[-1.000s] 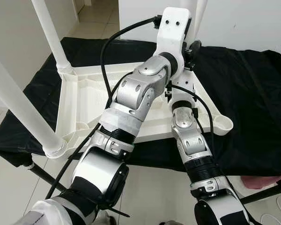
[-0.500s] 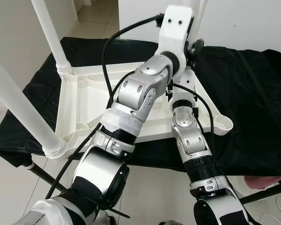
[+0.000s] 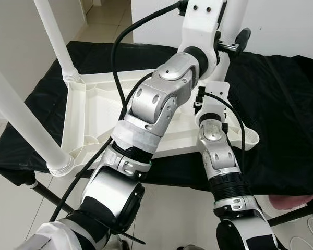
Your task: Building children table
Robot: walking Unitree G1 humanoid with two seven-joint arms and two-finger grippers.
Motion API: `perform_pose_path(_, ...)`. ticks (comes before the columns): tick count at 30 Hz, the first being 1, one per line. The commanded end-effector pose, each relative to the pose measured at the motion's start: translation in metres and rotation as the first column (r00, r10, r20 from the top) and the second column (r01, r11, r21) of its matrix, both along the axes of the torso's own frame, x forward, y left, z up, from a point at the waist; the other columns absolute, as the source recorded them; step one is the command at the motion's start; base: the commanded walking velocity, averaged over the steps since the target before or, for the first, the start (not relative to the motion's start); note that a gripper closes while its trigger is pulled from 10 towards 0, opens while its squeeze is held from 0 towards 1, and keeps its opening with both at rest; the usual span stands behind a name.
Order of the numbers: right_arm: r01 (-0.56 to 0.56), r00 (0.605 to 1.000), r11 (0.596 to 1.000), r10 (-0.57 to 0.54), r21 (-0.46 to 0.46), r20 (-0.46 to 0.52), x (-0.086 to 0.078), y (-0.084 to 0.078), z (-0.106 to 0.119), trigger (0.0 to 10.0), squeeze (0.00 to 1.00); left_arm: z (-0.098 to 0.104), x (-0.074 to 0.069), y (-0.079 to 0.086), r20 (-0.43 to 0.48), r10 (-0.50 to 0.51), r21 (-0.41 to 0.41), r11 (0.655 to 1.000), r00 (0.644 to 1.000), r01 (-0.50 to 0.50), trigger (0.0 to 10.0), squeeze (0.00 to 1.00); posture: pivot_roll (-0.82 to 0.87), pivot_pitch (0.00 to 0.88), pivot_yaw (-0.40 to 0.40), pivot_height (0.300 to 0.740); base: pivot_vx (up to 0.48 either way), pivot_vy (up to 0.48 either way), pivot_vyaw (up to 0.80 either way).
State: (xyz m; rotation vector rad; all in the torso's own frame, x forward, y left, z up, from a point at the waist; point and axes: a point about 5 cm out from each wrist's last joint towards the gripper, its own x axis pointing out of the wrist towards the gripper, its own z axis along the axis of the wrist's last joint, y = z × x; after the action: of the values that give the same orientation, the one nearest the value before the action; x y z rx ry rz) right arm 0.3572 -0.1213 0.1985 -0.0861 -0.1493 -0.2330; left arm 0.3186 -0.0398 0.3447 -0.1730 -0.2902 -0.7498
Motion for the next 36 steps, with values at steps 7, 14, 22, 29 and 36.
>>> perform_pose_path(7,-0.006,0.999,0.998,0.002,0.064,0.053,0.009,-0.020,0.018,10.0,0.00,-0.012,-0.010,0.000,0.004,-0.148,-0.030,0.989,0.989,0.148,10.0,0.00,-0.08,0.044,0.009,0.740,0.000,0.000,0.00)
perform_pose_path(14,-0.032,0.997,0.998,0.028,0.048,0.071,0.010,-0.023,0.023,10.0,0.00,-0.025,-0.005,0.008,-0.027,-0.113,-0.009,0.994,0.993,0.113,10.0,0.00,-0.09,0.040,0.011,0.740,0.000,0.000,0.00)
perform_pose_path(22,0.004,0.995,1.000,-0.007,0.029,0.104,0.010,-0.041,0.031,10.0,0.00,-0.070,0.005,0.024,-0.118,-0.014,0.105,0.994,0.993,0.027,10.0,0.00,-0.09,0.037,0.008,0.740,0.000,0.000,0.00)
perform_pose_path(29,0.036,0.993,0.999,-0.039,0.031,0.113,0.010,-0.058,0.033,10.0,0.00,-0.104,0.005,0.026,-0.142,0.018,0.211,0.977,0.990,0.013,10.0,0.00,-0.09,0.034,0.011,0.740,0.000,0.000,0.00)
perform_pose_path(36,0.057,0.992,0.998,-0.059,0.024,0.115,0.010,-0.063,0.034,10.0,0.00,-0.138,-0.006,0.015,-0.099,-0.063,0.382,0.919,0.993,0.096,10.0,0.00,-0.10,0.041,0.015,0.740,0.000,0.000,0.00)
